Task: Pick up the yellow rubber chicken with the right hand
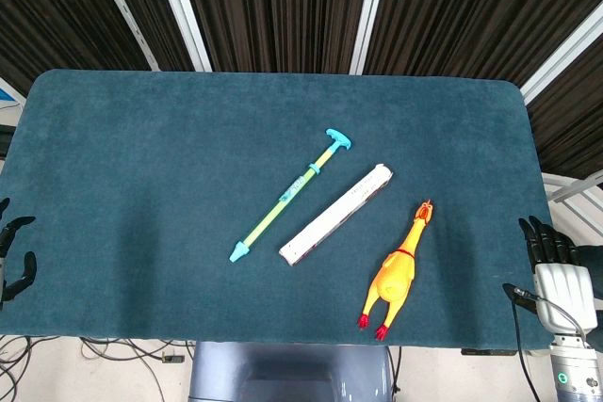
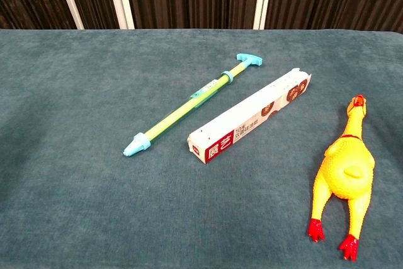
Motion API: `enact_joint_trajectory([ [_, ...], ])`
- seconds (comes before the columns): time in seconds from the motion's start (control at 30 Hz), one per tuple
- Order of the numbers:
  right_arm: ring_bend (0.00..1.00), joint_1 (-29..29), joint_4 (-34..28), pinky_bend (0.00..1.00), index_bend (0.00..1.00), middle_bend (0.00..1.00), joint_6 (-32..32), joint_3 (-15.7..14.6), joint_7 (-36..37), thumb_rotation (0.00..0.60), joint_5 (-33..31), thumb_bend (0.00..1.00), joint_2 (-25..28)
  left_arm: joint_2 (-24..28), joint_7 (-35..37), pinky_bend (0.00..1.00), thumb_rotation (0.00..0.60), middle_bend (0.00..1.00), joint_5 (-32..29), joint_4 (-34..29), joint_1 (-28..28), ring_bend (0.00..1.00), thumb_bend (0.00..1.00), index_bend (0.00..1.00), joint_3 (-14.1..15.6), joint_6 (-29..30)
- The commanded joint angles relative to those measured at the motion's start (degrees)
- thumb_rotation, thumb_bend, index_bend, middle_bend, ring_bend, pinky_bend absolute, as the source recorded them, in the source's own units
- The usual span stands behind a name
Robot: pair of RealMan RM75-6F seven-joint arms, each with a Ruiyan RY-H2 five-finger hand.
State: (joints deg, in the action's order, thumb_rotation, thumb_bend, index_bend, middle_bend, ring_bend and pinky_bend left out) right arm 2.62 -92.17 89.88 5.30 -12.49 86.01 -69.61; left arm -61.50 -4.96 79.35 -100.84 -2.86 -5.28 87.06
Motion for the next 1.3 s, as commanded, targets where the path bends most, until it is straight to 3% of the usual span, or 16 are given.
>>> enact_joint_trajectory([
  [0.03, 0.12, 0.01, 0.01, 0.16, 0.04, 0.09, 0.00, -0.03, 0.00, 0.600, 0.05, 0.10, -0.03, 0.01, 0.04, 0.00, 0.600, 0.00, 0.08, -0.03, 0.03, 0.00, 0.53, 0.21, -0.04, 0.14],
  [0.43, 0.12, 0.46, 0.49, 0.16, 0.04, 0.09, -1.36, -0.17, 0.98, 0.600, -0.35, 0.10, -0.37, 0.01, 0.31, 0.00, 0.600, 0.00, -0.32, 0.20, -0.01, 0.00, 0.53, 0.21, -0.28, 0.07],
  [0.9, 0.12, 1.95, 2.33, 0.16, 0.04, 0.09, -3.48, -2.63, 10.10, 0.600, 4.83, 0.10, 1.39, 0.02, 0.51, 0.00, 0.600, 0.00, -0.39, -0.39, 0.12, 0.00, 0.53, 0.21, -0.24, 0.16],
  [1.1, 0.12, 4.57, 4.19, 0.16, 0.04, 0.10, -4.78, -4.06, 13.79, 0.600, 10.51, 0.10, 1.93, 0.27, 0.94, 0.00, 0.600, 0.00, -0.77, -0.63, 0.22, 0.00, 0.53, 0.21, -0.50, 0.29],
  [1.3, 0.11, 11.34, 5.53, 0.16, 0.04, 0.10, -11.34, -5.23, 15.04, 0.600, 17.30, 0.11, 3.41, 0.23, 0.54, 0.00, 0.600, 0.00, -0.83, -0.84, 0.17, 0.00, 0.53, 0.21, -0.37, 0.07],
])
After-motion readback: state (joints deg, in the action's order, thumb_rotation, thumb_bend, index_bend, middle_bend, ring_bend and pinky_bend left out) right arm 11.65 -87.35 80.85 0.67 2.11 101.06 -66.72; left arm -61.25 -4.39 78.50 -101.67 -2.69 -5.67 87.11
